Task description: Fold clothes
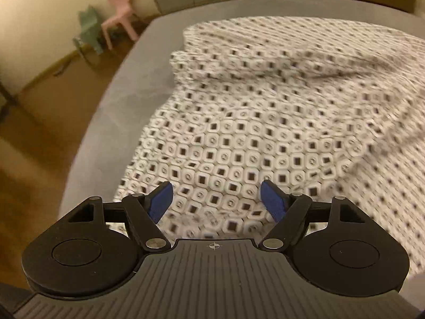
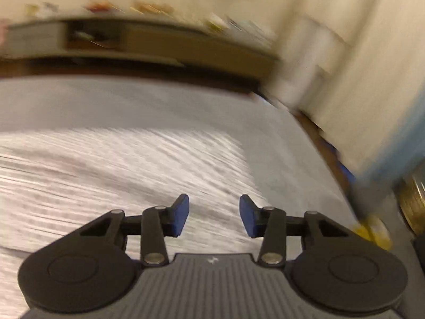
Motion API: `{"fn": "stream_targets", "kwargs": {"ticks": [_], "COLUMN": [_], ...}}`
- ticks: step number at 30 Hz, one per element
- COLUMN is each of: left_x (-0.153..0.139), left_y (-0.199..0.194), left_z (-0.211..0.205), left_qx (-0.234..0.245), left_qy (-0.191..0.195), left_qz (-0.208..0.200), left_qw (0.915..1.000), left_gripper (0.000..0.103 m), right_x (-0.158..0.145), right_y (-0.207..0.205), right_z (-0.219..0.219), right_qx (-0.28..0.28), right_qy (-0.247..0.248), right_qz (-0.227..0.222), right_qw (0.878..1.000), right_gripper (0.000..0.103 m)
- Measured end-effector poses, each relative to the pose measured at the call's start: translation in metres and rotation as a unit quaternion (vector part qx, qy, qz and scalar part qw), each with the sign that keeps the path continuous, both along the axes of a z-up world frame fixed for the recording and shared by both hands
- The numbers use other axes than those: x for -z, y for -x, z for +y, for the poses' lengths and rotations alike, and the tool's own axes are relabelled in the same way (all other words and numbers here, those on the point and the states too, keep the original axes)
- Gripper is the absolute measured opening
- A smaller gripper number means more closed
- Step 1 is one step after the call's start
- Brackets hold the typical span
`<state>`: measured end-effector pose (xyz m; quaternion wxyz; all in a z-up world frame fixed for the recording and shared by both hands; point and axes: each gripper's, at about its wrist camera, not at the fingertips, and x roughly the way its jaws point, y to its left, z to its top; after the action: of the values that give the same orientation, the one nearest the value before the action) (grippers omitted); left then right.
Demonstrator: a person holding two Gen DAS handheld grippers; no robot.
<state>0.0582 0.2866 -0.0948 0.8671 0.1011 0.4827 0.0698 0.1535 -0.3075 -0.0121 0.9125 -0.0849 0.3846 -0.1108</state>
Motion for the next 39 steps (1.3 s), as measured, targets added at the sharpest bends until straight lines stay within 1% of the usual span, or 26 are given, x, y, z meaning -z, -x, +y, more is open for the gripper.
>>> {"fn": "stream_targets", "kwargs": {"ticks": [2, 3, 5, 7, 10, 11, 12, 13, 14, 15, 17, 18, 19, 22, 25, 26, 27, 28, 30, 32, 33, 34, 35, 36, 38, 39], "left_x": [-0.001, -0.001, -0.003, -0.011, -0.017, -0.013, -0.007, -0.002, 0.003, 0.009, 0.012, 0.012, 0.013, 0.015, 0.015, 0.015, 0.015, 0.012, 0.006, 0.0, -0.001, -0.003, -0.004, -0.006, -0.015, -0.02], "left_y": [0.006, 0.009, 0.007, -0.005, -0.024, -0.03, -0.034, -0.039, -0.041, -0.041, -0.044, -0.046, -0.048, -0.051, -0.052, -0.051, -0.05, -0.048, -0.044, -0.041, -0.041, -0.039, -0.038, -0.036, -0.027, -0.02], "left_z": [-0.012, -0.017, -0.02, -0.013, -0.004, -0.002, -0.001, 0.001, 0.005, 0.01, 0.02, 0.025, 0.03, 0.042, 0.046, 0.046, 0.047, 0.048, 0.052, 0.056, 0.057, 0.058, 0.06, 0.063, 0.072, 0.077], "left_qx": [0.026, 0.036, 0.041, 0.018, 0.0, -0.002, -0.004, -0.007, -0.01, -0.015, -0.028, -0.035, -0.041, -0.07, -0.081, -0.081, -0.083, -0.084, -0.086, -0.088, -0.092, -0.097, -0.102, -0.11, -0.134, -0.147], "left_qy": [-0.019, -0.027, -0.038, -0.031, 0.015, 0.02, 0.02, 0.02, 0.023, 0.028, 0.033, 0.034, 0.036, 0.039, 0.024, 0.019, 0.015, 0.019, 0.037, 0.057, 0.062, 0.063, 0.064, 0.065, 0.075, 0.086], "left_qz": [-0.002, -0.008, -0.024, -0.051, -0.076, -0.076, -0.076, -0.076, -0.076, -0.077, -0.083, -0.087, -0.09, -0.096, -0.101, -0.103, -0.105, -0.109, -0.119, -0.127, -0.128, -0.129, -0.13, -0.134, -0.15, -0.16], "left_qw": [0.9995, 0.999, 0.9982, 0.9981, 0.997, 0.9969, 0.9969, 0.9969, 0.9968, 0.9965, 0.9956, 0.995, 0.9944, 0.9921, 0.9913, 0.9912, 0.9909, 0.9903, 0.9884, 0.9864, 0.9856, 0.9849, 0.9841, 0.9827, 0.9767, 0.9724], "left_gripper": [0.065, 0.065, 0.065, 0.064, 0.064, 0.064, 0.064, 0.063, 0.063, 0.069, 0.069, 0.071, 0.074, 0.074, 0.074, 0.073, 0.072, 0.068, 0.066, 0.066, 0.066, 0.066, 0.066, 0.066, 0.066, 0.066], "right_x": [-0.016, -0.021, -0.024, -0.023, -0.007, 0.002, 0.014, 0.027, 0.038, 0.039, 0.037, 0.037, 0.038, 0.044, 0.047, 0.047, 0.043, 0.035, 0.024, 0.031, 0.041, 0.046, 0.051, 0.049, 0.045, 0.035], "right_y": [-0.003, -0.006, -0.02, -0.04, -0.083, -0.099, -0.112, -0.125, -0.138, -0.142, -0.151, -0.158, -0.165, -0.176, -0.183, -0.183, -0.177, -0.167, -0.143, -0.131, -0.132, -0.132, -0.132, -0.136, -0.141, -0.13], "right_z": [0.049, 0.075, 0.117, 0.151, 0.185, 0.194, 0.194, 0.195, 0.197, 0.203, 0.209, 0.21, 0.21, 0.203, 0.196, 0.195, 0.195, 0.196, 0.201, 0.214, 0.221, 0.226, 0.231, 0.234, 0.241, 0.257], "right_qx": [-0.074, -0.111, -0.145, -0.155, -0.126, -0.115, -0.112, -0.109, -0.108, -0.117, -0.127, -0.123, -0.117, -0.075, -0.067, -0.064, -0.06, -0.06, -0.085, -0.13, -0.145, -0.149, -0.15, -0.133, -0.104, -0.131], "right_qy": [-0.046, -0.076, -0.112, -0.134, -0.125, -0.117, -0.105, -0.094, -0.082, -0.071, -0.057, -0.05, -0.041, 0.002, 0.012, 0.02, 0.019, 0.001, -0.059, -0.094, -0.093, -0.081, -0.068, -0.054, -0.029, -0.039], "right_qz": [-0.007, -0.003, 0.011, 0.022, 0.036, 0.045, 0.068, 0.092, 0.112, 0.106, 0.109, 0.099, 0.088, 0.049, 0.037, 0.042, 0.04, 0.024, 0.013, 0.048, 0.07, 0.069, 0.068, 0.068, 0.066, 0.057], "right_qw": [0.996, 0.991, 0.983, 0.979, 0.983, 0.985, 0.986, 0.985, 0.984, 0.985, 0.984, 0.986, 0.988, 0.996, 0.997, 0.997, 0.997, 0.998, 0.995, 0.986, 0.983, 0.983, 0.984, 0.987, 0.992, 0.989], "right_gripper": [0.051, 0.052, 0.052, 0.052, 0.052, 0.05, 0.049, 0.04, 0.038, 0.037, 0.037, 0.037, 0.043, 0.043, 0.044, 0.043, 0.042, 0.042, 0.043, 0.044, 0.044, 0.049, 0.058, 0.062, 0.045, 0.04]}}
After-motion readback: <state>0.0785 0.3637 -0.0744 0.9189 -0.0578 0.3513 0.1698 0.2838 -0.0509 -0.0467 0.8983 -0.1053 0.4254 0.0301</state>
